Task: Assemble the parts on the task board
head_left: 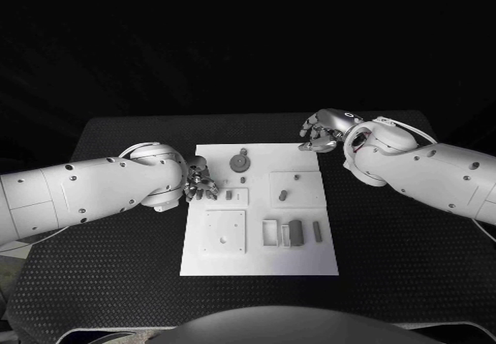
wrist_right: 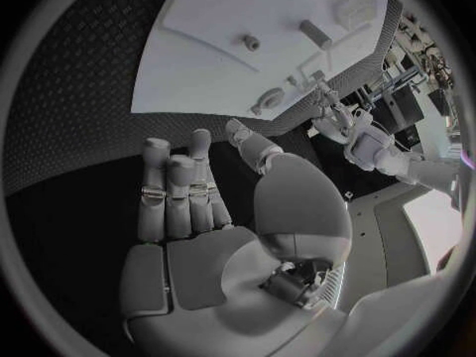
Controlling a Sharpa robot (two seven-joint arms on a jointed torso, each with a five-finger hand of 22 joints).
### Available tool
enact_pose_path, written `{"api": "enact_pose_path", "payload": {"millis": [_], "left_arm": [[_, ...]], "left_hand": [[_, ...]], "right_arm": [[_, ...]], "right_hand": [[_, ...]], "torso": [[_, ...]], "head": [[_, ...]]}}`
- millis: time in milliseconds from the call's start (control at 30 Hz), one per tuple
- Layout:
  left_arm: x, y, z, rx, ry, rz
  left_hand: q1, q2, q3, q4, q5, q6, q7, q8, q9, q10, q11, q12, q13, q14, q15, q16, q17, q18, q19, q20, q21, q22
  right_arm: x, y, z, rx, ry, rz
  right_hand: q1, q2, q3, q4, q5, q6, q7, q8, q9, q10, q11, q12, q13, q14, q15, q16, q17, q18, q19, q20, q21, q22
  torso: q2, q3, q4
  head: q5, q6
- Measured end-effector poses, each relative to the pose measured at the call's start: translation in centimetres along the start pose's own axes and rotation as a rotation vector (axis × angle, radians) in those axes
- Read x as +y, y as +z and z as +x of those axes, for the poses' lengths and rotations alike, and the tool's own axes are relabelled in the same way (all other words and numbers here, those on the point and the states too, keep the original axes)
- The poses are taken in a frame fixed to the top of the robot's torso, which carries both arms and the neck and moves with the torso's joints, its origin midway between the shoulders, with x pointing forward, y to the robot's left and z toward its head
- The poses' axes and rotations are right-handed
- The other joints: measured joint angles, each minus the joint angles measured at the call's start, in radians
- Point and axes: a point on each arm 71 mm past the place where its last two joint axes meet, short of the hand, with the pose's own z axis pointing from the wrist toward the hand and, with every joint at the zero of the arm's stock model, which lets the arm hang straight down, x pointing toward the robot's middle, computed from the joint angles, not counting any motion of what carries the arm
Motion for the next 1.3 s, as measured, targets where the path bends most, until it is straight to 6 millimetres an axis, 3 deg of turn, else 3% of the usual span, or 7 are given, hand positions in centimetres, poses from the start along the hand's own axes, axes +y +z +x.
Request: {"api": "enact_pose_path", "payload": {"millis": [233,1300], "left_arm": [[0.01,-0.02,-0.01,-0.007,0.01,0.001],[-0.13,0.0,0.03,-0.029,0.02,0.013]], "left_hand": [[0.0,0.0,0.001,0.0,0.0,0.001,0.004,-0.003,0.001,0.0,0.0,0.0,-0.001,0.0,0.0,0.0,0.0,0.0,0.0,0.0,0.0,0.0],[0.0,0.0,0.002,-0.002,0.0,0.001,0.004,-0.006,0.002,0.004,-0.001,0.0,-0.002,0.006,-0.001,0.0,-0.002,0.0,0.005,-0.002,0.0,0.0]], "right_arm": [[0.0,0.0,0.01,0.0,0.001,0.0],[-0.09,-0.02,0.04,0.004,0.002,0.002]], "right_hand": [[0.0,0.0,-0.003,0.003,0.0,0.0,0.0,0.0,0.0,0.0,0.0,0.0,0.0,0.0,0.0,0.0,0.001,0.0,0.0,0.0,0.0,0.0],[0.0,0.0,0.0,0.006,0.0,0.002,0.002,0.0,0.0,0.0,0.0,0.0,-0.001,0.0,0.0,0.0,0.001,0.0,-0.002,0.002,0.0,0.0]], "torso": [[0.0,0.0015,-0.0002],[0.0,0.0009,0.0004]], "head": [[-0.001,-0.001],[-0.006,-0.001]]}}
